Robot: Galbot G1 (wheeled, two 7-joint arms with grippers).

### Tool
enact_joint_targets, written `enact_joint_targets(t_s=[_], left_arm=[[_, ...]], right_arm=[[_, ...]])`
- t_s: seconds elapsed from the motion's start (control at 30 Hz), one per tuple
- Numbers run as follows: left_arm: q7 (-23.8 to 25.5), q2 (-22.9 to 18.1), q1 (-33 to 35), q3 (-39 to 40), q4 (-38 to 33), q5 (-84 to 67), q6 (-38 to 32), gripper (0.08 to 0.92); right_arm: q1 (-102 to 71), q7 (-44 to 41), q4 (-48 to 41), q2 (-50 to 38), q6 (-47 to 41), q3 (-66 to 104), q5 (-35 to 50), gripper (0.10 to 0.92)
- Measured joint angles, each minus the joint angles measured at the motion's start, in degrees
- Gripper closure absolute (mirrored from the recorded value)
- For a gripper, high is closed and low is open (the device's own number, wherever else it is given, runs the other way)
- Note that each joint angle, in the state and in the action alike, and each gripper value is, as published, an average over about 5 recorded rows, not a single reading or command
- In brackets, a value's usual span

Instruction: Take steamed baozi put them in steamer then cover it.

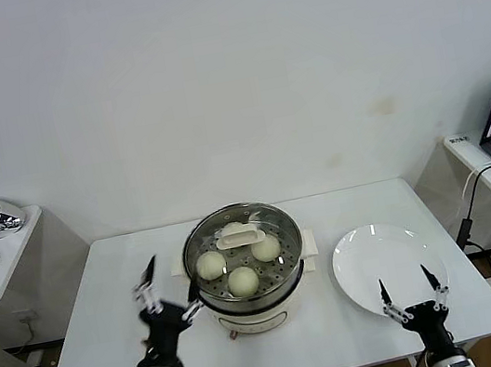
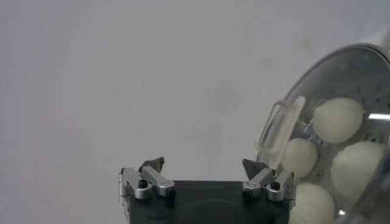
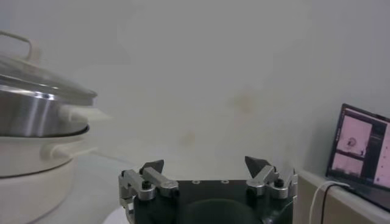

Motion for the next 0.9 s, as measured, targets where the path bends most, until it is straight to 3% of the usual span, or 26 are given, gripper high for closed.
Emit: enact_joint_targets(t_s=[0.2, 0.4, 0.9], left_arm=[[-4.5, -0.8, 9.4, -5.3, 1.3, -20.8, -7.9, 0.177], [-5.9, -1.6, 15.3, -7.3, 4.3, -34.0, -14.5, 0.177], [-5.8, -2.4, 20.6, -9.6, 10.2, -46.4, -22.6, 0.177]], right_arm=[[-1.9, -1.1, 0.5, -2.4, -1.2, -2.1, 2.8, 0.203], [-4.3, -1.9, 1.1, -4.3, -2.9, -4.1, 5.8, 0.203], [-7.9, -2.2, 4.5, -5.8, -8.4, -6.9, 9.6, 0.203]])
